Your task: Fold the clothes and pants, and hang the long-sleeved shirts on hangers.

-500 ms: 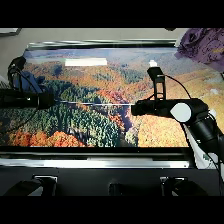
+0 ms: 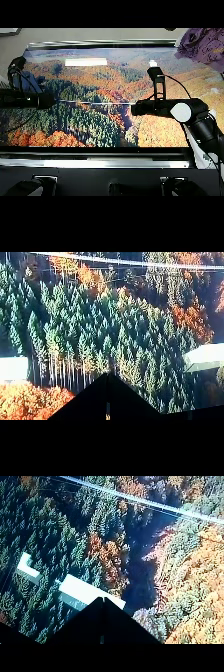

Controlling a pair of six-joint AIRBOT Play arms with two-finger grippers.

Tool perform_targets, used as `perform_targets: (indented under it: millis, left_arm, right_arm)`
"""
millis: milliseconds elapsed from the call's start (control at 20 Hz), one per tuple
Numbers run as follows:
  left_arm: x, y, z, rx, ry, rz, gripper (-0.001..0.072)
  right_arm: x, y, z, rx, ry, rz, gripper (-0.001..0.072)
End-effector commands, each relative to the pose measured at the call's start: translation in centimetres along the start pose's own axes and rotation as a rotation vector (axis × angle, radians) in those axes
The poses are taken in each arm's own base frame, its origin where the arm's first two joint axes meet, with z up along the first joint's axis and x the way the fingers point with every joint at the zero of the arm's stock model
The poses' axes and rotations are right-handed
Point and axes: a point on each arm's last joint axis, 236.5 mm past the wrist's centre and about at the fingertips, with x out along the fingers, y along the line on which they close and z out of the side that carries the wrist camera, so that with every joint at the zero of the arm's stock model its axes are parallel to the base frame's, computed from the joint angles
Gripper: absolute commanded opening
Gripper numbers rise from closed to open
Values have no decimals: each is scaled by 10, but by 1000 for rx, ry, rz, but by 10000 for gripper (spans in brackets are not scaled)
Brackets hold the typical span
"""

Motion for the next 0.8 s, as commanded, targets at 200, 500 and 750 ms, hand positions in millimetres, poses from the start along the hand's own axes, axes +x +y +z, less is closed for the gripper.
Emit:
perform_targets:
  millis: [200, 500, 750]
  left_arm:
    - [0, 0, 0, 1, 0, 0, 23]
    - [0, 0, 0, 1, 0, 0, 22]
    - [1, 2, 0, 3, -1, 9, 54]
  right_arm:
    - [0, 1, 0, -1, -1, 1, 32]
    - [0, 1, 0, -1, -1, 1, 32]
    - [0, 1, 0, -1, -1, 1, 32]
